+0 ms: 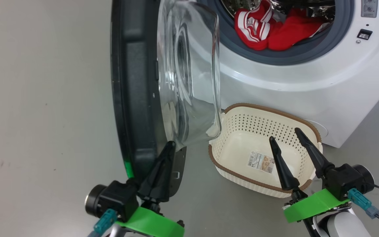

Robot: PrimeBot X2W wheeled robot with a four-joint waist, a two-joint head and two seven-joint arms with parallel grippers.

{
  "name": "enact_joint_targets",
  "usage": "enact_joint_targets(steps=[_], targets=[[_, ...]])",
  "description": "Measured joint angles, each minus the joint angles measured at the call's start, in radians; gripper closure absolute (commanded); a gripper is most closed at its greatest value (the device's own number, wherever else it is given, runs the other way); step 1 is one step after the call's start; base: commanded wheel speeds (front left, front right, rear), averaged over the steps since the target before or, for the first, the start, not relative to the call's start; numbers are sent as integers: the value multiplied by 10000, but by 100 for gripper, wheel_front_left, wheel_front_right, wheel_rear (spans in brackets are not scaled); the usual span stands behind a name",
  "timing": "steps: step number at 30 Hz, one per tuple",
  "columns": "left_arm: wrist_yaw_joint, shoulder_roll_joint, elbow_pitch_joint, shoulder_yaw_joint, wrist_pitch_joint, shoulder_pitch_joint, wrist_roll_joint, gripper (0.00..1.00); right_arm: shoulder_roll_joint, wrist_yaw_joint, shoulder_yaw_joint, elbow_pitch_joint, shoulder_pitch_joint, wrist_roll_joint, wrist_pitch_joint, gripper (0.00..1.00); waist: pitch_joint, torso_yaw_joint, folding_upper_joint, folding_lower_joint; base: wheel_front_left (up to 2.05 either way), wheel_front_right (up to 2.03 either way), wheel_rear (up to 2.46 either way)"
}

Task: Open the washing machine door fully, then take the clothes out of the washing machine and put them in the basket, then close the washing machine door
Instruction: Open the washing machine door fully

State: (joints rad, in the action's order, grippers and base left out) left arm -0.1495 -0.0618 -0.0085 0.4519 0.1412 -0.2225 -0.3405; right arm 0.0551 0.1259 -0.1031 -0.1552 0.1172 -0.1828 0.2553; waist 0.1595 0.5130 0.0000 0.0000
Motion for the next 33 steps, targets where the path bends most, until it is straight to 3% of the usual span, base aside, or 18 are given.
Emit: enact_joint_targets(steps=[15, 33], targets=[[-537, -533, -8, -918, 384, 575, -161, 100, 0, 0, -100, -36, -2, 50, 0, 0, -26, 66, 0, 0, 0, 0, 0], [-1083, -738, 387, -2466, 953, 745, -671, 100, 2, 0, -130, 33, -2, 58, 0, 0, 87, -298, 0, 0, 0, 0, 0]])
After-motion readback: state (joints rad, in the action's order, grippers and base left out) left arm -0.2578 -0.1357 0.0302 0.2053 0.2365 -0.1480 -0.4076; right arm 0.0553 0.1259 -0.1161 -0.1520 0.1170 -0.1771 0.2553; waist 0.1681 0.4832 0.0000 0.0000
